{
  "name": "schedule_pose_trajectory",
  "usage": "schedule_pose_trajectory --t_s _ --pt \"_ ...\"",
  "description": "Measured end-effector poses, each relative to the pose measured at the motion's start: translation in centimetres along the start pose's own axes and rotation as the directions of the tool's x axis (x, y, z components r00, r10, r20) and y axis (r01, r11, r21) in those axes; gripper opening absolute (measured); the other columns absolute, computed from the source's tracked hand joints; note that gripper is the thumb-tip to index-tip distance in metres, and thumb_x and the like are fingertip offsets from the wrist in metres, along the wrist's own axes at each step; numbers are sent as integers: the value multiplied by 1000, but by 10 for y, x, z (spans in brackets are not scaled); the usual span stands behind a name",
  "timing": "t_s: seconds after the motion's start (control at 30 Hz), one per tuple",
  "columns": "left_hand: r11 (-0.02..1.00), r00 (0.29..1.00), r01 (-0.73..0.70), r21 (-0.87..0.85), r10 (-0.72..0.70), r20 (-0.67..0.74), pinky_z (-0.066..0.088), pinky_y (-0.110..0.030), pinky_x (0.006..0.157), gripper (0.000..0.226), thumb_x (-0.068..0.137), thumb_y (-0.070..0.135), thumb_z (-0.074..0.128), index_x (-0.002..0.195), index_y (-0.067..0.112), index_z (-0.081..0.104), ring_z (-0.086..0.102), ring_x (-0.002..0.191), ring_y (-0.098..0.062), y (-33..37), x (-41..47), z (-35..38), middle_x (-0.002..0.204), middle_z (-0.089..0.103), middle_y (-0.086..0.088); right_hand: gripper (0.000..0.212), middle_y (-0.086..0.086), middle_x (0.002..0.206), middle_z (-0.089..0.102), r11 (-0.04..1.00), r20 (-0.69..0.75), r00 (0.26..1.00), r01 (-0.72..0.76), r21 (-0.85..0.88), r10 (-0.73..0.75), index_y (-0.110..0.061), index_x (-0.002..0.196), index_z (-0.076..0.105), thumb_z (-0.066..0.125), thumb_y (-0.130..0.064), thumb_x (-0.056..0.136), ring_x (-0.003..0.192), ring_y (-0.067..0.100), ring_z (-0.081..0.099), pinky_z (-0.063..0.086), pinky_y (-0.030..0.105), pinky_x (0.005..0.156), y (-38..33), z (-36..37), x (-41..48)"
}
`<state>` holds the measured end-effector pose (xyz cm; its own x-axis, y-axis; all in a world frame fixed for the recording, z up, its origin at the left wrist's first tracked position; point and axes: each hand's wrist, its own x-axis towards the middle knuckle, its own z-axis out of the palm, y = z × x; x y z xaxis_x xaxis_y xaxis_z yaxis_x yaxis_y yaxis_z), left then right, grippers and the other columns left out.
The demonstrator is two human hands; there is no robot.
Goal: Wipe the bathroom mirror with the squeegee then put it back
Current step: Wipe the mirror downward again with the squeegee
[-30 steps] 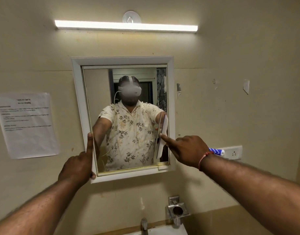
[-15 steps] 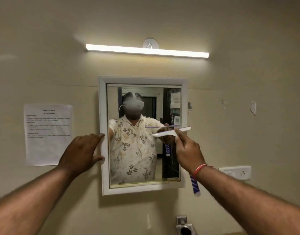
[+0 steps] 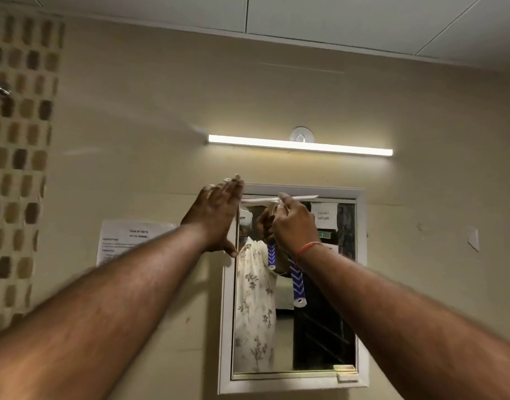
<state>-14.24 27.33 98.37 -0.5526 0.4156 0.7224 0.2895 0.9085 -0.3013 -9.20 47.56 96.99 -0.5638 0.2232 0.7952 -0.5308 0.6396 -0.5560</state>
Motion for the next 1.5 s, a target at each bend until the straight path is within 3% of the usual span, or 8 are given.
schedule_pose_trajectory --t_s 0.17,0.33,0.57,0.67,0.8,1.0,1.13,1.5 --pt "997 1000 -10 77 11 -8 -7 -49 138 170 68 73 92 171 7 -26 -19 171 -32 1 5 15 184 -24 -13 43 8 147 63 998 -62 997 -52 30 54 -21 156 54 47 -26 114 111 11 59 53 31 99 2 9 8" --pt "998 1000 -14 56 15 -7 -8 -50 139 173 66 77 90 168 6 -30 -27 168 -33 -9 9 23 180 -33 -14 42 2 130 66 995 -93 990 -104 -2 104 -25 156 53 46 -29 114 83 -3 54 43 16 70 14 14 13" --pt "999 998 35 35 -36 56 -2 -58 139 183 60 81 90 161 3 -41 -31 166 -37 -10 8 30 171 -48 -17 42 4 137 70 993 -104 992 -83 -85 74 -26 152 58 46 -30 113 110 15 65 57 38 100 12 29 23" --pt "999 997 38 12 -39 73 -1 -58 139 186 58 80 92 160 4 -43 -31 166 -37 -10 8 31 169 -51 -16 42 2 128 75 984 -124 991 -64 -169 43 -31 152 57 45 -32 112 99 18 72 64 44 91 14 34 24" --pt "999 997 27 -46 -23 75 -2 -56 140 189 54 77 96 160 6 -44 -32 165 -36 -13 5 31 168 -54 -13 43 1 116 77 959 -139 990 -55 -277 16 -32 153 55 42 -31 112 82 16 71 61 35 71 16 39 21" --pt "993 997 35 -113 -27 76 -12 -45 135 194 49 71 100 158 8 -48 -33 164 -34 -10 -2 29 164 -59 -12 51 3 106 76 942 -160 987 -68 -329 15 -36 156 49 43 -30 105 85 21 73 66 46 77 14 47 10" --pt "990 997 30 -138 -20 74 -1 -46 140 194 49 69 101 160 8 -45 -32 165 -36 -6 -10 30 164 -59 -14 51 4 119 76 940 -159 987 -88 -330 37 -34 156 50 48 -26 106 93 23 74 66 46 81 9 47 6" --pt "956 996 46 -288 -24 81 7 -50 141 188 57 47 107 162 17 -45 -33 165 -32 2 -32 47 164 -60 -3 55 7 114 77 928 -139 987 -128 -350 83 -33 157 50 49 -22 103 93 24 74 66 46 81 20 53 -17"
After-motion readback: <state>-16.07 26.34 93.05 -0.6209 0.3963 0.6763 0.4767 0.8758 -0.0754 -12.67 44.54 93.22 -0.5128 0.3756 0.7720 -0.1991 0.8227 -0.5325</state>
